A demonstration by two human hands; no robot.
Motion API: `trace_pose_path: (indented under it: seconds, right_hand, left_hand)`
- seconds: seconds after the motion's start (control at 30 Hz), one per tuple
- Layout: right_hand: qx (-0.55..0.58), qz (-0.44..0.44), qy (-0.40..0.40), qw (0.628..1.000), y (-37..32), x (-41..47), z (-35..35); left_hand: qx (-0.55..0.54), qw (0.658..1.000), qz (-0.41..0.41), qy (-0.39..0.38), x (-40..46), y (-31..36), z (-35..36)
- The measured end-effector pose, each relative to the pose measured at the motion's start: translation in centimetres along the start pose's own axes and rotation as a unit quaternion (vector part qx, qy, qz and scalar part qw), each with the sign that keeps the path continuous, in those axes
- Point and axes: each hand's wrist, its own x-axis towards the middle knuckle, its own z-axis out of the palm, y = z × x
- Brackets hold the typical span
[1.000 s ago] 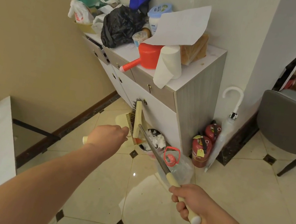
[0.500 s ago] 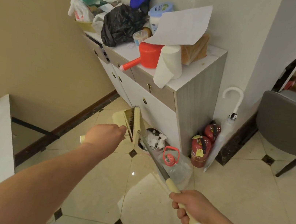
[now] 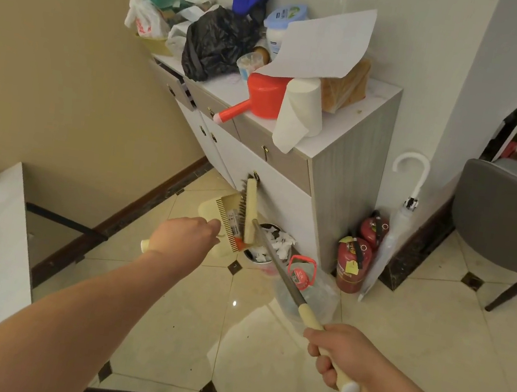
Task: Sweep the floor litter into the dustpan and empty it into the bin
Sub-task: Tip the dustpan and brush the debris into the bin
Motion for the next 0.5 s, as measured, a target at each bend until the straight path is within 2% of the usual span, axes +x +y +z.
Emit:
trace_pose_path:
  seconds: [0.07,0.2,0.3,0.37,0.5]
  right_hand:
    - [0.035,0.031,-0.018,0.999,-0.1,0.1,-0.2]
    - [-0.016,0.026,-0.004,1.0,-0.2,0.9,-0.5]
    - [-0.168,-0.034,0.043,0.984,-0.2,1.4,-0.1]
    - [-0.224,-0.052,0.06,0.971,0.3,1.3,0.5]
    - [-0.181,-0.075,0.047,0.98,0.6,0.4,0.7]
  left_hand:
    - [0.005,1.0,0.005,0.007,0.2,0.1,0.0]
    - [0.007,1.0,0.021,0.005,0.0,0.7,-0.1]
    - [0.015,1.0,0.024,0.003,-0.4,0.8,0.0]
    - [0.013,1.0,0.021,0.006,-0.4,0.7,-0.2]
    - [0.007,1.0,0.012,0.012,0.0,0.5,-0.8]
